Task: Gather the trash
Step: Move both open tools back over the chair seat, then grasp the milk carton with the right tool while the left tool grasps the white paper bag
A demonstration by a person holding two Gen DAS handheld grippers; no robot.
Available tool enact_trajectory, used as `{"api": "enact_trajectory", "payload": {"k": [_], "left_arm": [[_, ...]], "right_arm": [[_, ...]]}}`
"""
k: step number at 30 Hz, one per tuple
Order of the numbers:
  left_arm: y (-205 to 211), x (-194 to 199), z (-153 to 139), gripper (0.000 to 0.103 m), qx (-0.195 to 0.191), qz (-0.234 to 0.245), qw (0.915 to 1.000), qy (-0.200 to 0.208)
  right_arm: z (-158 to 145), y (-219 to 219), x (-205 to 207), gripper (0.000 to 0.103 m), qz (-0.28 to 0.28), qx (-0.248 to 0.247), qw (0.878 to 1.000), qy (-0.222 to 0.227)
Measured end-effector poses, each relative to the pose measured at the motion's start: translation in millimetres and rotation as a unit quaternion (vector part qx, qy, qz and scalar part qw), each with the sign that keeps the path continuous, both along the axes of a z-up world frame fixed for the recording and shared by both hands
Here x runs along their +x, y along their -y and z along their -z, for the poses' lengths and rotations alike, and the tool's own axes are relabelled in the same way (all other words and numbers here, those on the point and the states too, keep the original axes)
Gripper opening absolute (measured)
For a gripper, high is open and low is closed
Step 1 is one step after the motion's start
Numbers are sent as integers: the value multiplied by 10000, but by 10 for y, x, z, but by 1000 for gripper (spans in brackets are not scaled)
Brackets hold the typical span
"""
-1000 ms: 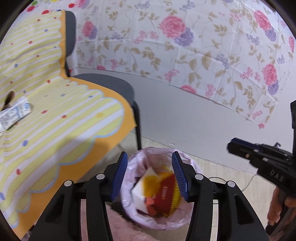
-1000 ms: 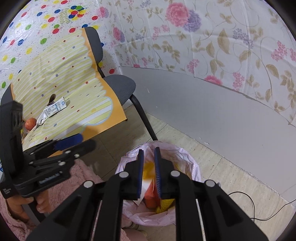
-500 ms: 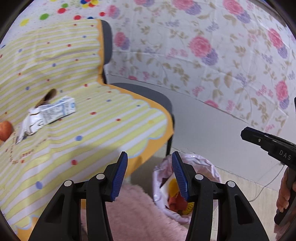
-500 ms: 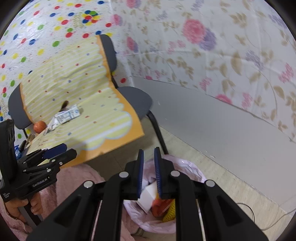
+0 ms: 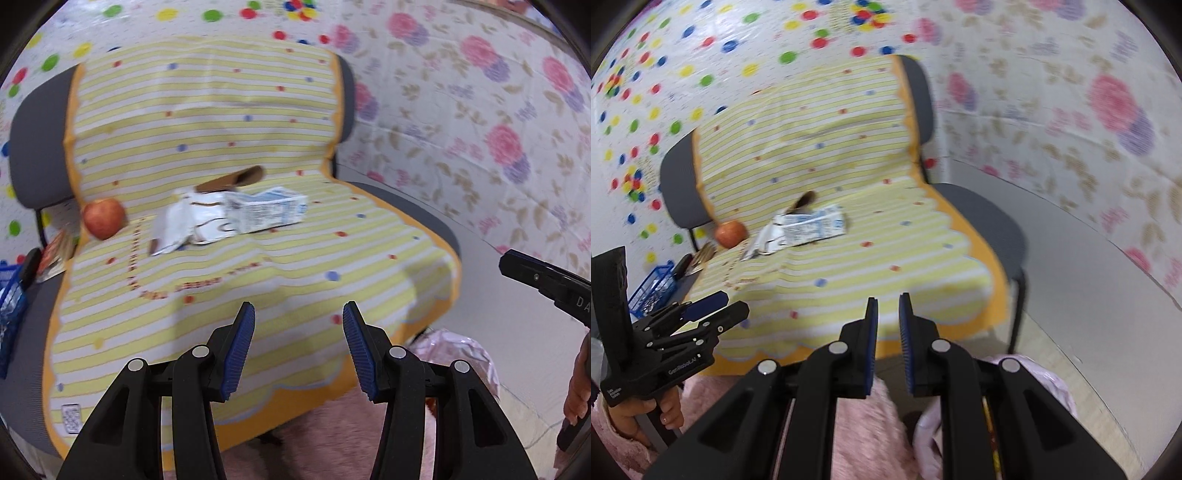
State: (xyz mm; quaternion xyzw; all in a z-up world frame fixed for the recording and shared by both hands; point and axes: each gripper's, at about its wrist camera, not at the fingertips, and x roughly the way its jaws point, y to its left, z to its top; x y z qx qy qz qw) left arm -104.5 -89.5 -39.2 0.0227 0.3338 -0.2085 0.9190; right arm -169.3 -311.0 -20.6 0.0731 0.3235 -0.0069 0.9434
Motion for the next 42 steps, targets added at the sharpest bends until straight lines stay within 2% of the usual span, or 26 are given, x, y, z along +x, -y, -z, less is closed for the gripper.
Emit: {"api": "enact_trajectory", "payload": {"k": [9,15,16,17,19,21,22,23,26,33,38,42], "left_arm": [[-613,290,-81,51,5,-899,9959,32],[-837,515,-104,51,-13,-1256,9921,-39],[-852,559,-104,51,-6,-1288,9917,-53],[-870,613,-99,51,8,-1322,9912,-66],[-894,733,-79,51,50,-1378,9904,-103],[-915,825,-61,51,63,-1424,9897,-129],[-923,898,-44,51,74,-1437,9895,-160],[-935,951,-28,51,70,-1452,9892,-188],[-961,1107,10,51,48,-1470,9888,-260],[-994,1369,66,51,41,-1467,9885,-369],[-994,1469,93,51,38,-1448,9886,-406],[-941,1533,146,51,44,-1374,9894,-475]], "right_arm": [[-13,-456,569,12,-633,6,9980,-71],[27,-634,943,12,-883,22,9959,-213],[34,-652,987,15,-907,24,9956,-235],[44,-680,1060,24,-940,10,9952,-261],[66,-752,1203,35,-1011,-47,9944,-303],[95,-831,1347,36,-1086,-92,9934,-355],[111,-862,1411,39,-1108,-113,9930,-385],[142,-901,1511,47,-1130,-139,9926,-424],[230,-1005,1749,58,-1095,-230,9926,-476],[468,-1230,2249,61,-920,-410,9919,-776],[578,-1318,2453,61,-619,-523,9926,-906],[582,-1195,2473,61,-414,-570,9933,-912]]}}
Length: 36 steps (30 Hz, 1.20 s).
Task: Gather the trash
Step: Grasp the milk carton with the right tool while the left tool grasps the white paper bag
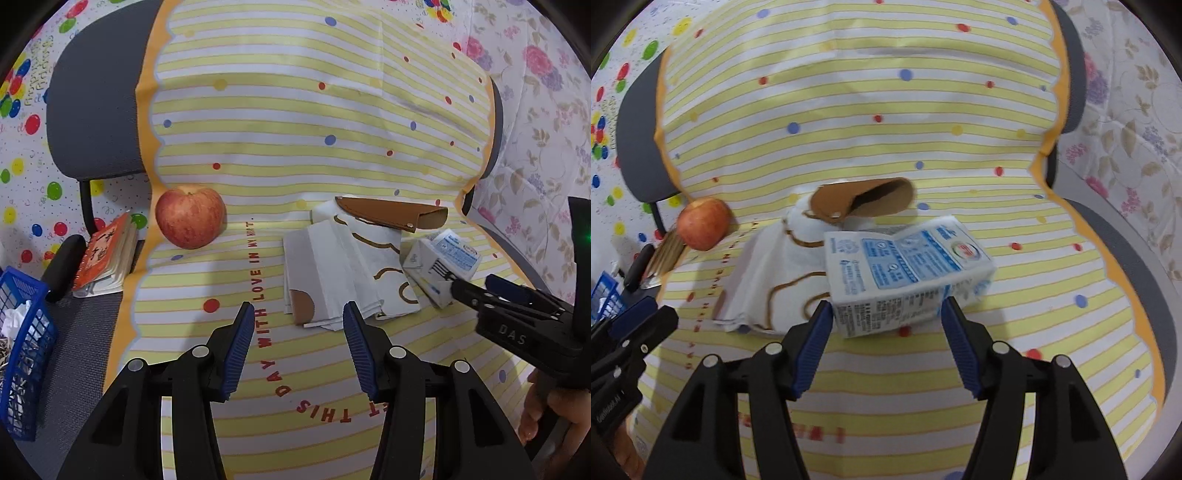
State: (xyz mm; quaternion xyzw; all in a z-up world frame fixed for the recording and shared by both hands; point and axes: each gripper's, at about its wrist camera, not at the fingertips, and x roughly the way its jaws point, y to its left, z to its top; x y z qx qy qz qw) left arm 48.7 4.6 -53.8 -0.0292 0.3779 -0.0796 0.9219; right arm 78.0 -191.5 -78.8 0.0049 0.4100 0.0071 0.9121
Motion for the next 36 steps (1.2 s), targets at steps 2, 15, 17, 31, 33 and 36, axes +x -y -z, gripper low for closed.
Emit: {"api": "enact_trajectory", "payload": {"k": [2,15,17,31,33,36], "left_arm": [[45,24,29,51,-16,51,10000,-36],[378,178,98,51,20,290,9995,-158],[390,187,93,51,26,295,9994,-162],[414,235,128,51,-14,283,9992,-267],[431,248,138,51,-30,272,9992,-283],[497,297,160,51,-62,235,9991,-360]], "right_arm": [[4,111,-28,61,100,-116,9999,3],[-28,990,-88,55,879,-135,9960,111],[-50,913,-94,73,582,43,9982,133],[116,482,375,72,646,-305,9974,-32],[82,546,309,70,663,-278,9974,66],[1,646,167,69,567,-306,9977,205]]}}
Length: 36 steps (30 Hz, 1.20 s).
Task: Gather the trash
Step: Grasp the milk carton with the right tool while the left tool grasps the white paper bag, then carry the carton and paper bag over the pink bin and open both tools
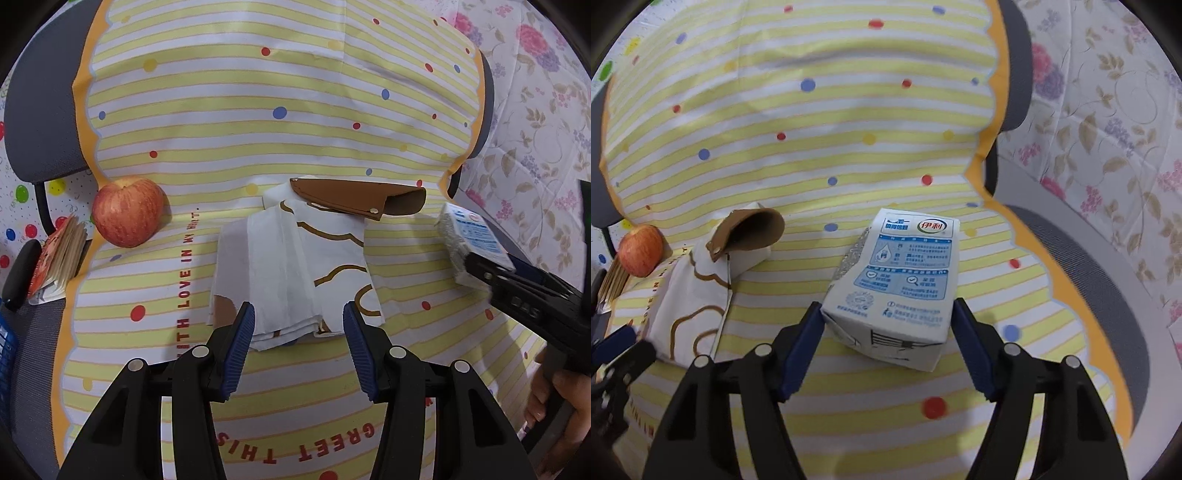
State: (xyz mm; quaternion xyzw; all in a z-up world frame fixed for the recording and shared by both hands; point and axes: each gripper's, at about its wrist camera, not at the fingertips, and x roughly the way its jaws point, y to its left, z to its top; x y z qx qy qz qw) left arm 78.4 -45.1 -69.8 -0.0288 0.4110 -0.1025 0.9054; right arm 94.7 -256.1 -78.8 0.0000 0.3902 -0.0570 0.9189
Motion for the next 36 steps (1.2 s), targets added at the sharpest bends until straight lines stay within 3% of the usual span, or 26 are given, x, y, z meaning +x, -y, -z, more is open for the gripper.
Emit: {"api": "enact_trajectory", "payload": {"k": [8,11,14,15,17,21,25,29,36], "left_arm": [[152,259,129,49,371,-367,9981,-323],[151,241,165,39,600,-363,9973,-230],[30,202,160,19,468,-345,9981,-186],[-40,186,149,5,307,-261,9990,-186],[-147,128,70,3,108,-222,9996,-112],[-439,-159,-386,2,-442,-311,9978,393],[-543,-482,-872,2,-332,-359,9941,971],[-423,-650,-914,2,-258,-180,9948,966],[-49,-979,-714,3,-326,296,9960,778]], "right_arm": [[-218,263,-339,69,69,17,9996,277],[-271,268,-428,70,9,-42,9993,372],[-301,276,-504,70,-26,23,9991,425],[-309,282,-527,70,-28,54,9990,439],[-326,290,-562,70,-35,106,9989,461],[-411,276,-684,70,-117,171,9983,544],[-532,247,-829,70,-234,298,9970,675],[-620,206,-965,70,-378,520,9952,744],[-708,162,-1327,70,-532,505,9939,818]]}}
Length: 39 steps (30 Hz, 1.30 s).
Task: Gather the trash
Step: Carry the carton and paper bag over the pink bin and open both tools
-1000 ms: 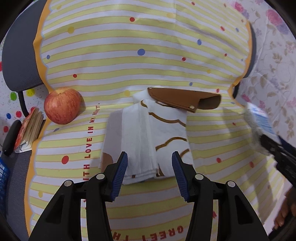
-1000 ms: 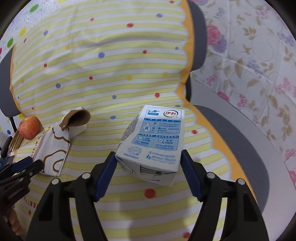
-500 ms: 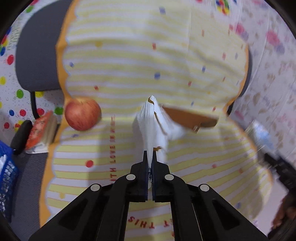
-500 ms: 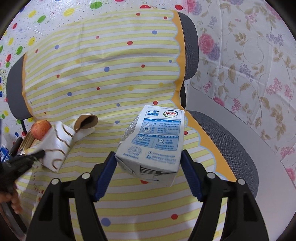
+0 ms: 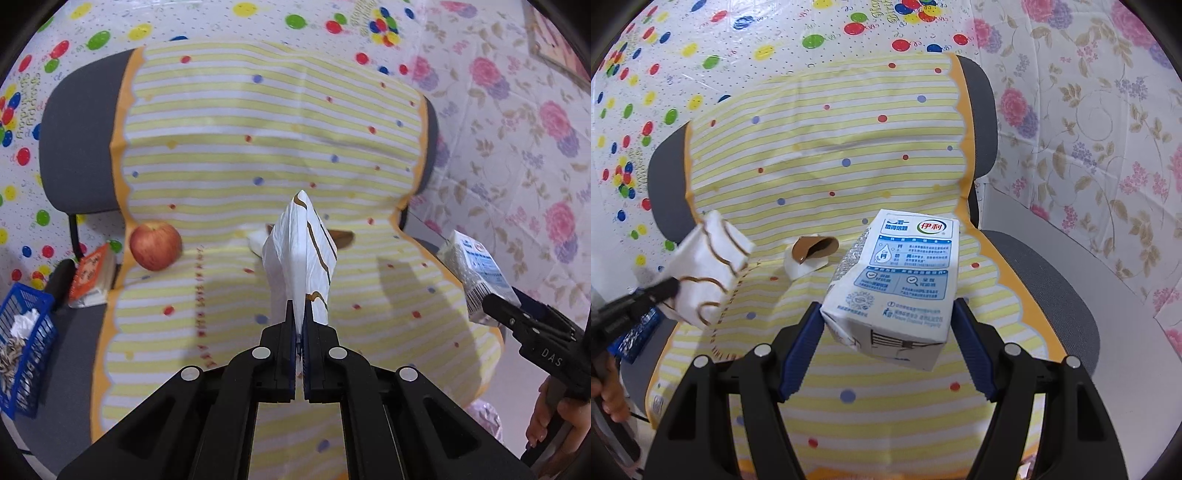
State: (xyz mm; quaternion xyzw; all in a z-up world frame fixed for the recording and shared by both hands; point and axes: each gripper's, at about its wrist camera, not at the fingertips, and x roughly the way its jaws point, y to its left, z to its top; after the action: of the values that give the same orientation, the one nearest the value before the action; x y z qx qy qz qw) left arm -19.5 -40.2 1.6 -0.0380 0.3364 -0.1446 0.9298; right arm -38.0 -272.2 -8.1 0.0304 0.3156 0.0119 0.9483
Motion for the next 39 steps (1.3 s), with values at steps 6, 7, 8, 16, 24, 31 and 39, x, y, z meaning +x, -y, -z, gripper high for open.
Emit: {"api": "enact_trajectory", "payload": {"k": [6,7,8,16,24,31,39], "left_arm": [[257,-293,70,3,-44,314,9995,-16],[287,-339,80,3,-47,355,9994,-12],[310,-378,91,3,-42,383,9993,-9],[453,-699,175,3,-63,581,9983,-11],[744,-985,148,3,-269,1295,9911,169],[1265,-1263,234,3,-356,2212,9744,179],[1806,-1540,443,3,-255,2982,9541,45]], "right_arm": [[16,99,-287,70,62,19,10000,-63],[18,120,-342,70,86,23,9999,-66],[19,129,-382,70,94,24,9999,-63],[27,169,-755,70,178,-69,9998,-1],[-55,263,-1224,70,472,-178,9985,200],[-10,539,-1795,70,1080,-347,9934,190],[111,898,-2332,70,1868,-468,9813,6]]}}
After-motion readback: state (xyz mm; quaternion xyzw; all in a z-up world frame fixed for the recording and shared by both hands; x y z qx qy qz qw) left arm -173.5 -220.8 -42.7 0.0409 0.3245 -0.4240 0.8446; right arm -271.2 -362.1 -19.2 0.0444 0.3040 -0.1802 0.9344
